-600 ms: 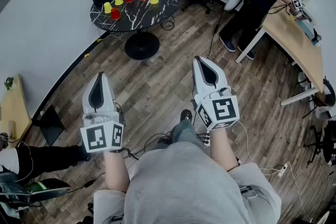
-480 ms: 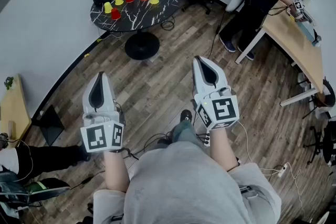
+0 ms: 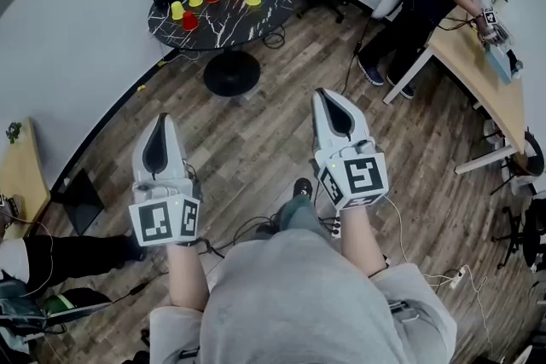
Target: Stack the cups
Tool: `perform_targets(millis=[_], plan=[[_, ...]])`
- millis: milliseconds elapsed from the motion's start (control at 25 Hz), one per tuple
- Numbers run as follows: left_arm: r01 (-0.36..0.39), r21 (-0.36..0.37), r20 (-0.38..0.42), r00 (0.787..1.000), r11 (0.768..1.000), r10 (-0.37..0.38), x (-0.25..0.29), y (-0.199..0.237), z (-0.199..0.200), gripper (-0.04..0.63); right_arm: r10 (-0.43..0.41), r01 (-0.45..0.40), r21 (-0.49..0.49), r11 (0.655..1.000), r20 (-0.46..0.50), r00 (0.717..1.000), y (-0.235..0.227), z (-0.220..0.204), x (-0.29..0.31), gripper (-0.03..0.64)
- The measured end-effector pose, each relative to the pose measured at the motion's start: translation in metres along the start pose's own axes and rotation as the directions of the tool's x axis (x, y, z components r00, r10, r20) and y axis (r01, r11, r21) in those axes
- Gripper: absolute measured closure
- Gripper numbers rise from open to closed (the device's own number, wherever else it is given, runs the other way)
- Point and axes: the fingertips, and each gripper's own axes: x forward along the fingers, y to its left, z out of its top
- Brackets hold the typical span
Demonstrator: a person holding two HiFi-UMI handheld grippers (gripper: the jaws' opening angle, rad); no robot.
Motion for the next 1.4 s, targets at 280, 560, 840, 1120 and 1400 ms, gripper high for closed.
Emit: perform_targets(millis=[280, 560, 840, 1120, 1400], plan=[[-0.008, 0.004, 0.014, 1.0, 1.0, 0.008, 0.006, 0.009, -0.002, 0.589, 0.09, -0.087, -0.044, 0.995, 0.061, 0.994, 0.013, 0.008, 0.006, 0.62], [-0.015, -0.006, 0.04, 0.999, 1.0, 0.015, 0.037, 0.016, -0.005, 0.589, 0.118, -0.119, 0.011, 0.993, 0.086, 0.989, -0.003, 0.009, 0.038, 0.618], [-0.038, -0.007, 0.053, 0.998, 0.999, 0.038, 0.096, 0.035, -0.015, 0.589, 0.117, -0.125, 0.079, 0.989, 0.105, 0.988, -0.031, -0.003, 0.112, 0.618], [-0.067, 0.024, 0.047, 0.997, 0.997, 0.066, 0.174, 0.048, -0.027, 0.589, 0.123, -0.13, 0.07, 0.989, 0.101, 0.987, -0.062, -0.009, 0.195, 0.618], [-0.112, 0.033, 0.046, 0.993, 0.993, 0.111, 0.242, 0.059, -0.043, 0.589, 0.135, -0.139, 0.061, 0.988, 0.065, 0.989, -0.096, -0.023, 0.264, 0.618]])
